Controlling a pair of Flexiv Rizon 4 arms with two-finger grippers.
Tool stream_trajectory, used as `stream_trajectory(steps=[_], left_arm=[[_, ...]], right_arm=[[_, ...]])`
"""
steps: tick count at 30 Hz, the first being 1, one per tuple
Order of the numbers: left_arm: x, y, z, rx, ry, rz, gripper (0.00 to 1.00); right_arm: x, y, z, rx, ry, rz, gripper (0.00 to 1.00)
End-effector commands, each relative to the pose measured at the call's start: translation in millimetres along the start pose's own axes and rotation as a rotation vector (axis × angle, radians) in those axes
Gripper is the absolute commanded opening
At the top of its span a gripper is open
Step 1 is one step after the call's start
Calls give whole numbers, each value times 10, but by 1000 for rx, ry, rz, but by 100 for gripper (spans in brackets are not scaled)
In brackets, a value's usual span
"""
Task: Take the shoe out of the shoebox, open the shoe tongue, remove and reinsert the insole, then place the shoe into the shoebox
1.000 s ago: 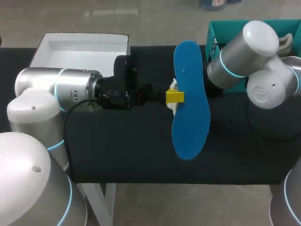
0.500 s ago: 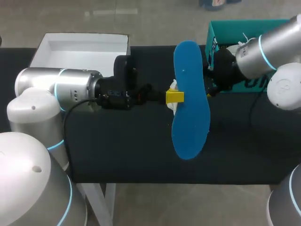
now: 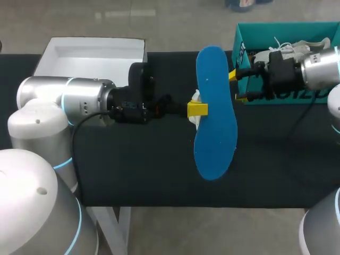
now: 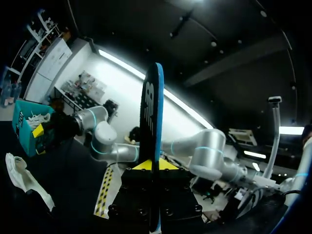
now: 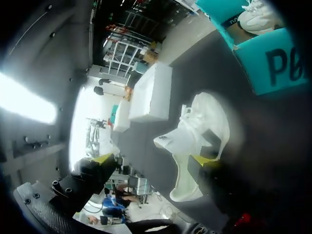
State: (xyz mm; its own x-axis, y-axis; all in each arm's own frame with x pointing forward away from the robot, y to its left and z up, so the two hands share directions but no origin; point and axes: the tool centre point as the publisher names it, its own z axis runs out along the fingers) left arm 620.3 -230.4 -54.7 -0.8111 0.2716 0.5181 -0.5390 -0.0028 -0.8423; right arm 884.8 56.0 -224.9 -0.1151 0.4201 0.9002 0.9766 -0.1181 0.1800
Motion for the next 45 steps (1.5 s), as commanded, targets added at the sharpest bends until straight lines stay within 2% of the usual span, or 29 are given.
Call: stream_trajectory(steps=[1,5,12,16,19,21,25,30,44,45], left_arm=[[-17,2,23,2,0,1,0],[-17,2,23,2,0,1,0],[-17,2,23,2,0,1,0],[-17,2,23,2,0,1,0],[-17,2,23,2,0,1,0],[-17,2,23,2,0,1,0],[-17,2,23,2,0,1,0],[-17,2,23,2,0,1,0],[-17,2,23,2,0,1,0],[-110,-28,28,-4,-8,92,0]], right_arm=[[160,147,-449,126,76,23,100],[403,189,-625,175,149,81,100],[734,119,-708,187,221,122,100],[962,89,-763,164,291,150,100],[1076,84,-791,95,273,165,100],[1139,71,-806,85,269,167,100],[1219,44,-820,68,246,179,100],[1299,39,-865,82,324,240,100],[1306,42,-873,85,331,242,100],[1306,42,-873,85,331,242,100]])
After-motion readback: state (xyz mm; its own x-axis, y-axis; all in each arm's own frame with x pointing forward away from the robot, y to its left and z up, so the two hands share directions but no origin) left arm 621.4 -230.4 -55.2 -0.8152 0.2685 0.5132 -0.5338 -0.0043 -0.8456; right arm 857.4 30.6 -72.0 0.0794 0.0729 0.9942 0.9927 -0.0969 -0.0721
